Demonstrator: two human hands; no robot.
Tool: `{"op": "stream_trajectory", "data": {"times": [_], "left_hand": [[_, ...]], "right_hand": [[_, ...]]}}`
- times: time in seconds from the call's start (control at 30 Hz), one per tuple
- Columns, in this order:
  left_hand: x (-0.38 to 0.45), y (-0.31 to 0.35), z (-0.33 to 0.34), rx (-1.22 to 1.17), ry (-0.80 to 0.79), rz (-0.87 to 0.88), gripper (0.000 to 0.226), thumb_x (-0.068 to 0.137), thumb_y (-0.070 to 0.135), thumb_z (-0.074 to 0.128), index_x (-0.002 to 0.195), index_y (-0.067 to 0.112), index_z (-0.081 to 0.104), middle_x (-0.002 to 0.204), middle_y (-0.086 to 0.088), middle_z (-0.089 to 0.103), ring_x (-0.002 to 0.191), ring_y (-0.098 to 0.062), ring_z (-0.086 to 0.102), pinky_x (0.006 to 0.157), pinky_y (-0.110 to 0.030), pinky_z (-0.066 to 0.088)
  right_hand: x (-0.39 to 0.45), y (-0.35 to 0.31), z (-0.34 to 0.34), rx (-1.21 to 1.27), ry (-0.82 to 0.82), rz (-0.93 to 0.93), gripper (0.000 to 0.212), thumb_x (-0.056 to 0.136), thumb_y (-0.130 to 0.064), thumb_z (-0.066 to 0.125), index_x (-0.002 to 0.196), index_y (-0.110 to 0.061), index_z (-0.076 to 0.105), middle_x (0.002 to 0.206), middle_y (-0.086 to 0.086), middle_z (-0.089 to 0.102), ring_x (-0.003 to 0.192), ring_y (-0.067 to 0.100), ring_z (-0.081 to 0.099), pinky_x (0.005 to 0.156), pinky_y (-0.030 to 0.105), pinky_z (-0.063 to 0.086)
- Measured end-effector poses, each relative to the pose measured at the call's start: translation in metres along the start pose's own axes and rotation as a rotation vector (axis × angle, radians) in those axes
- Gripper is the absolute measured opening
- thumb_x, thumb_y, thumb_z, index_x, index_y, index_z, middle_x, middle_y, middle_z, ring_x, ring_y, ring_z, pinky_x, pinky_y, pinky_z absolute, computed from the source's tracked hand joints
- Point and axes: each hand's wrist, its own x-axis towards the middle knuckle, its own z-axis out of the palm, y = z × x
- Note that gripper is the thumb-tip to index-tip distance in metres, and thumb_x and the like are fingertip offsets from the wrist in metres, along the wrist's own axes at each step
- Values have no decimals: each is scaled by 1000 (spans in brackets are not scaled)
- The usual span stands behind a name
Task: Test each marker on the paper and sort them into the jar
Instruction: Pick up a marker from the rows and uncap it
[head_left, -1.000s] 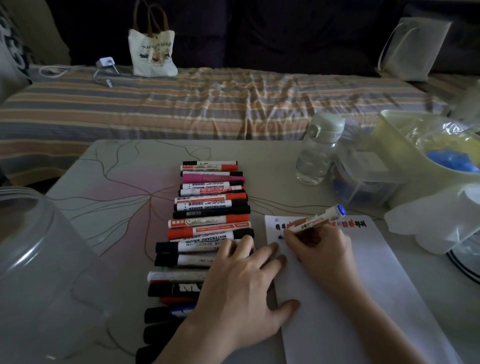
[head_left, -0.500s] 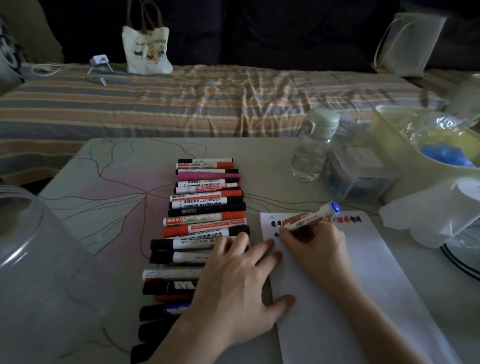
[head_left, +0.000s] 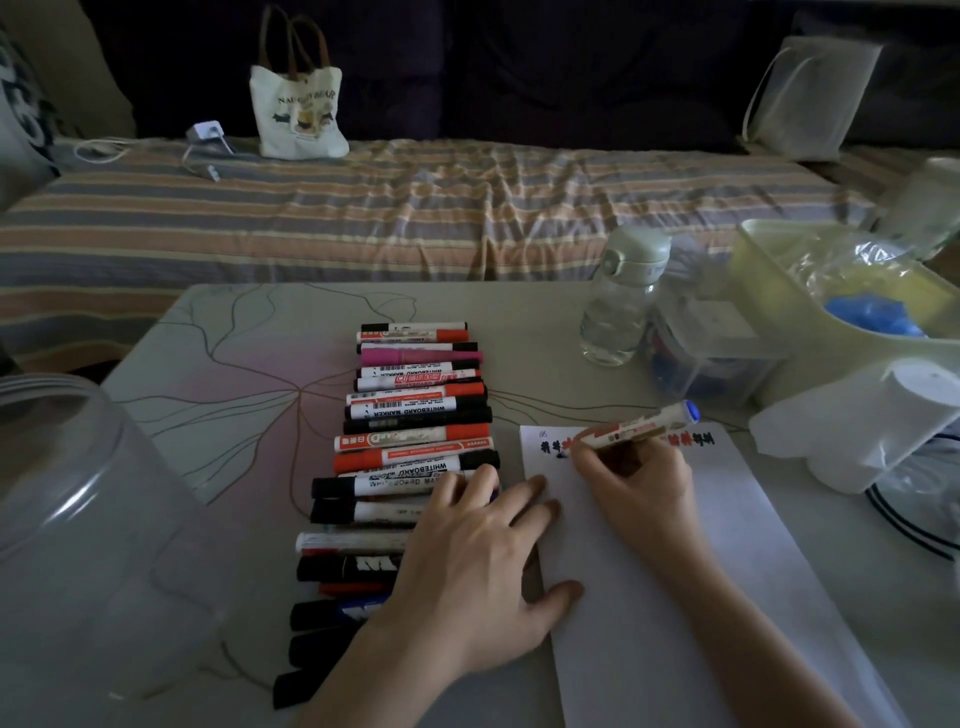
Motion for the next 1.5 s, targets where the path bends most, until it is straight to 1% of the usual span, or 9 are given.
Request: {"op": "stream_trajectory", "data": {"times": [0.13, 0.27, 0.47, 0.57, 0.7, 0.8, 0.93, 1.13, 1.5], "left_hand": [[0, 0, -14, -35, -81, 4, 65, 85, 75, 27, 130, 35, 52, 141, 18, 45, 116, -17, 38, 98, -38, 25], [-8, 0, -35, -116, -27, 63, 51, 97, 45, 15, 136, 35, 47, 138, 21, 44, 114, -11, 33, 99, -36, 27], [-24, 5, -72, -379, 112, -11, 45, 95, -6, 40, 132, 16, 53, 131, 7, 49, 117, -13, 39, 100, -21, 34], [-30, 22, -101, -729, 102, -149, 36, 99, 1, 43, 127, 19, 57, 121, 14, 59, 113, -6, 53, 90, -7, 39], [-48, 46, -112, -1180, 215, -338, 33, 97, 7, 55, 123, 28, 55, 104, 16, 72, 92, -10, 64, 82, -39, 55], [-62, 53, -105, -1469, 238, -523, 33, 91, 10, 65, 122, 19, 59, 101, 7, 75, 85, -21, 65, 74, -30, 53], [-69, 48, -98, -1663, 364, -875, 19, 83, 11, 73, 101, 11, 68, 96, -5, 74, 91, -19, 70, 79, -27, 57], [-74, 52, -101, -1846, 288, -935, 9, 82, 10, 72, 90, 8, 70, 95, -14, 73, 87, -25, 71, 87, -35, 55], [-72, 51, -102, -1969, 302, -926, 21, 80, 13, 73, 97, 2, 68, 92, -17, 74, 77, -21, 73, 74, -28, 57]], "right_hand": [[-5, -12, -10, 184, -46, 17, 19, 85, -18, 72, 66, -19, 69, 55, -11, 65, 55, -4, 55, 56, 20, 43], [-18, -41, -27, 344, 94, -30, 13, 86, -17, 72, 74, -21, 71, 58, -11, 65, 55, 2, 55, 55, 23, 45], [-60, -81, -67, 451, 4, 164, 11, 90, -22, 69, 96, -13, 72, 69, 2, 66, 56, 6, 57, 55, 23, 52], [-86, -100, -82, 503, -78, 263, 26, 94, -34, 61, 88, -11, 72, 69, 4, 64, 61, 12, 56, 55, 27, 48], [-108, -118, -93, 510, -135, 342, 23, 95, -30, 59, 81, -15, 69, 73, 6, 64, 65, 17, 55, 62, 31, 46], [-129, -120, -95, 563, -98, 335, 19, 94, -28, 62, 85, -13, 68, 71, 4, 65, 64, 14, 54, 60, 30, 46], [-146, -117, -101, 622, -67, 346, 19, 91, -26, 66, 79, -11, 65, 66, 1, 54, 56, 9, 46, 54, 24, 40], [-152, -120, -93, 618, -104, 303, 15, 88, -23, 70, 82, -9, 70, 67, 5, 62, 62, 13, 53, 60, 28, 46], [-151, -119, -90, 579, -124, 285, 21, 87, -25, 71, 84, -4, 74, 67, 7, 66, 63, 16, 56, 62, 29, 49]]}}
